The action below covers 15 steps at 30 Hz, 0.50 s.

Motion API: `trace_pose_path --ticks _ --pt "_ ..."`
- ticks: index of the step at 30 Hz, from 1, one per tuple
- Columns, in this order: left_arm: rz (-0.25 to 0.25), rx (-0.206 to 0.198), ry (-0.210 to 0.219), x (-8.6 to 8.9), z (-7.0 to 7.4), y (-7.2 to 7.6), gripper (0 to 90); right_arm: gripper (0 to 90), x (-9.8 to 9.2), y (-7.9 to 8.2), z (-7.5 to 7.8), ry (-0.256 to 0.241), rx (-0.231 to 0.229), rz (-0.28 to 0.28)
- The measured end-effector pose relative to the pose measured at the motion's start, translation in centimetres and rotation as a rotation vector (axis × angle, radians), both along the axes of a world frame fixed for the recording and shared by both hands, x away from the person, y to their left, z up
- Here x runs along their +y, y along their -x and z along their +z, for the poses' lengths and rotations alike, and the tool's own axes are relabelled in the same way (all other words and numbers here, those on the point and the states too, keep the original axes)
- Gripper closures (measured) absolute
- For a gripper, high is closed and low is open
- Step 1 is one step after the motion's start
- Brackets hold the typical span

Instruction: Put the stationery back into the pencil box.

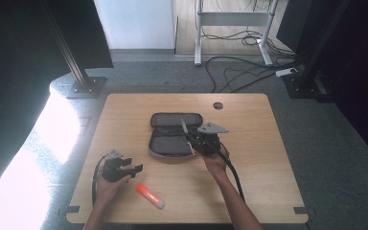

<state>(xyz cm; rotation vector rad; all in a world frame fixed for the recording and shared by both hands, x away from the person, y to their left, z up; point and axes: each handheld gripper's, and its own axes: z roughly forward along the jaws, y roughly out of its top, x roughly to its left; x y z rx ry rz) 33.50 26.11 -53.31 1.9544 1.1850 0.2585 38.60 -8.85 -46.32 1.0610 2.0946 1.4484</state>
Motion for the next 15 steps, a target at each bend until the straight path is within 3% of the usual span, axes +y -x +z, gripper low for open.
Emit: trace_pose_path --ticks 15 --pt "0.008 0.002 0.003 0.3 -0.1 -0.1 33.9 78.7 1.3 -1.7 -1.0 0.027 0.017 -0.011"
